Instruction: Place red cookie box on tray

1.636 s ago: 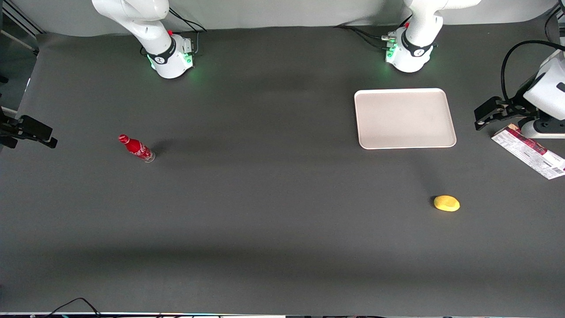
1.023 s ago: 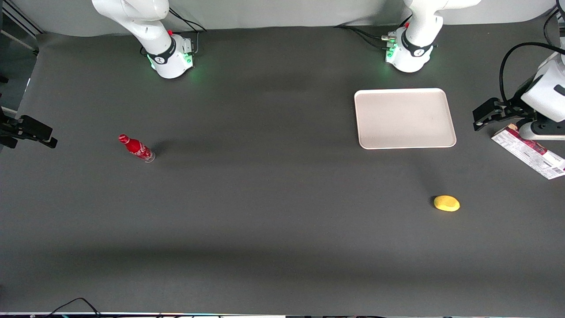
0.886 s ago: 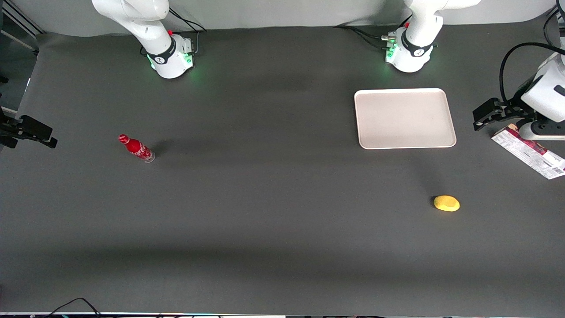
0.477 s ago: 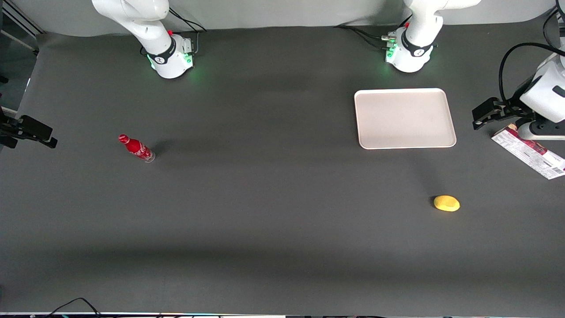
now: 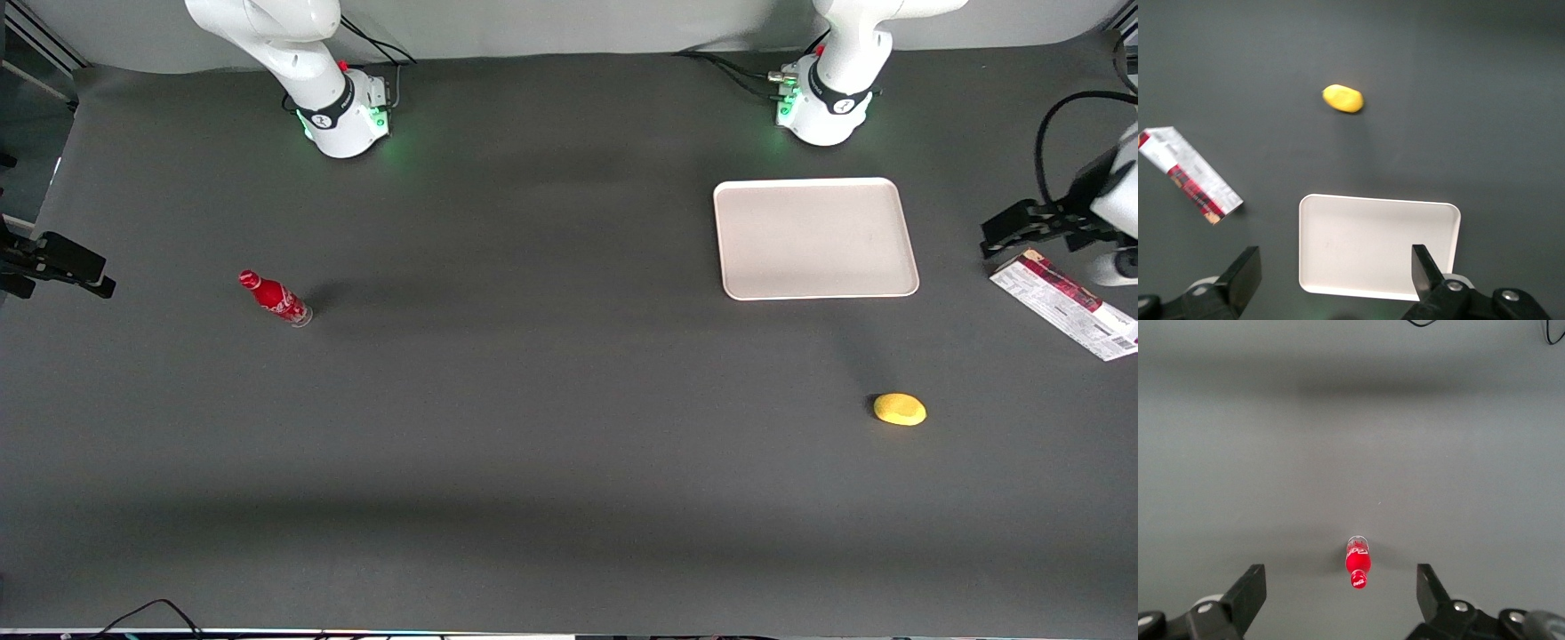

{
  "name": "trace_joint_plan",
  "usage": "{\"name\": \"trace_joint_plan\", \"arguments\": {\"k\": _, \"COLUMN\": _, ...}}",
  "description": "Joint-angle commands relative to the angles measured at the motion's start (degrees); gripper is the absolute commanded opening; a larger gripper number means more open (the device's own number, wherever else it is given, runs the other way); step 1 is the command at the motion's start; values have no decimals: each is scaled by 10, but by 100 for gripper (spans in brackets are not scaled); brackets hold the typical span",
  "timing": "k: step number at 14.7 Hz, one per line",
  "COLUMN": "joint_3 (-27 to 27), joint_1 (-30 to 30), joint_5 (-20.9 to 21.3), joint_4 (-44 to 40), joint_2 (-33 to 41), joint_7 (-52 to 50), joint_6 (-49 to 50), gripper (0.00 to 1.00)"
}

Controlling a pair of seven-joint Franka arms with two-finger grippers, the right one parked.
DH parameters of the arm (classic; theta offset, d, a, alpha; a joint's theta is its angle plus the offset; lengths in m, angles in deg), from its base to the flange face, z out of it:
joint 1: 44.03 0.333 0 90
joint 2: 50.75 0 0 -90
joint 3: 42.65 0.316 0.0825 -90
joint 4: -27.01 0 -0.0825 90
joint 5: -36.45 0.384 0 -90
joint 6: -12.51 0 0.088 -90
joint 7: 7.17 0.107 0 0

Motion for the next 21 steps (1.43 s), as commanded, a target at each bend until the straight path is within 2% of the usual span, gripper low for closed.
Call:
{"name": "trace_joint_plan", "arguments": {"k": 1, "joint_3": 2, "joint_1": 67, "joint_5": 33, "joint_4": 11, "joint_2": 3, "joint_7": -13, "joint_6": 21, "gripper": 100}}
{"name": "trace_joint_plan", "arguments": {"k": 6, "joint_3": 2, "joint_1": 214, "joint_5": 33, "joint_4": 36, "joint_2": -1, "joint_7": -9, "joint_6": 33, "gripper": 100}}
{"name": "trace_joint_plan", "arguments": {"k": 9, "joint_3": 2, "joint_1": 301, "joint_5": 32, "joint_4": 60, "joint_2": -9, "joint_7": 40, "joint_6": -14, "gripper": 100}}
{"name": "trace_joint_plan", "arguments": {"k": 11, "joint_3": 10, "joint_1": 337, "joint_5": 29, "joint_4": 100, "joint_2": -15, "joint_7": 80, "joint_6": -78, "gripper": 100}}
{"name": "trace_joint_plan", "arguments": {"k": 15, "joint_3": 55, "joint_1": 341, "joint_5": 21, "joint_4": 226, "joint_2": -26, "joint_7": 98, "joint_6": -264, "gripper": 100}}
{"name": "trace_joint_plan", "arguments": {"k": 16, "joint_3": 67, "joint_1": 341, "joint_5": 8, "joint_4": 235, "joint_2": -41, "joint_7": 114, "joint_6": -292, "gripper": 100}}
{"name": "trace_joint_plan", "arguments": {"k": 19, "joint_3": 89, "joint_1": 341, "joint_5": -66, "joint_4": 235, "joint_2": -97, "joint_7": 165, "joint_6": -358, "gripper": 100}}
{"name": "trace_joint_plan", "arguments": {"k": 21, "joint_3": 89, "joint_1": 340, "joint_5": -73, "joint_4": 236, "joint_2": -134, "joint_7": 165, "joint_6": -417, "gripper": 100}}
